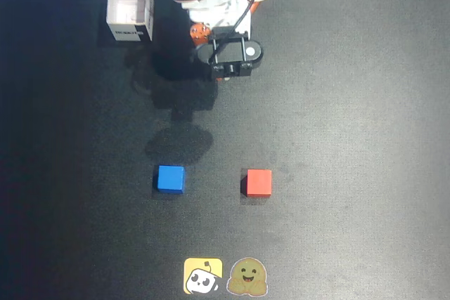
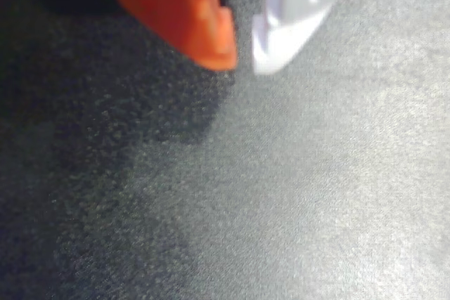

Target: Put the red cube on top of the blue cube.

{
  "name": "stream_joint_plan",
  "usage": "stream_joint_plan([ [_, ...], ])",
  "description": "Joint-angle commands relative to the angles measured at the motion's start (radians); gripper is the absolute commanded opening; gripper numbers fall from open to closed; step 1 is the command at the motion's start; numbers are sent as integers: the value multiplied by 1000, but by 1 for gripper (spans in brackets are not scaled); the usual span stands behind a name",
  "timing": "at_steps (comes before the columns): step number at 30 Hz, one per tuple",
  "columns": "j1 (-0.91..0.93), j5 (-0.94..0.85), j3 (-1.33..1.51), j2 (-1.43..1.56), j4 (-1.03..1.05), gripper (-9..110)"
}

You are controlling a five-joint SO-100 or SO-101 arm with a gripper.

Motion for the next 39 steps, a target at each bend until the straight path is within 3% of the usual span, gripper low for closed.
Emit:
stream_joint_plan([
  [1, -11, 14, -5, 8, -20, 0],
  [10, -25, 37, -69, -37, -40, 0],
  [24, -74, 75, -747, -897, -32, 4],
  [39, -120, 100, -1209, -1335, 14, 4],
])
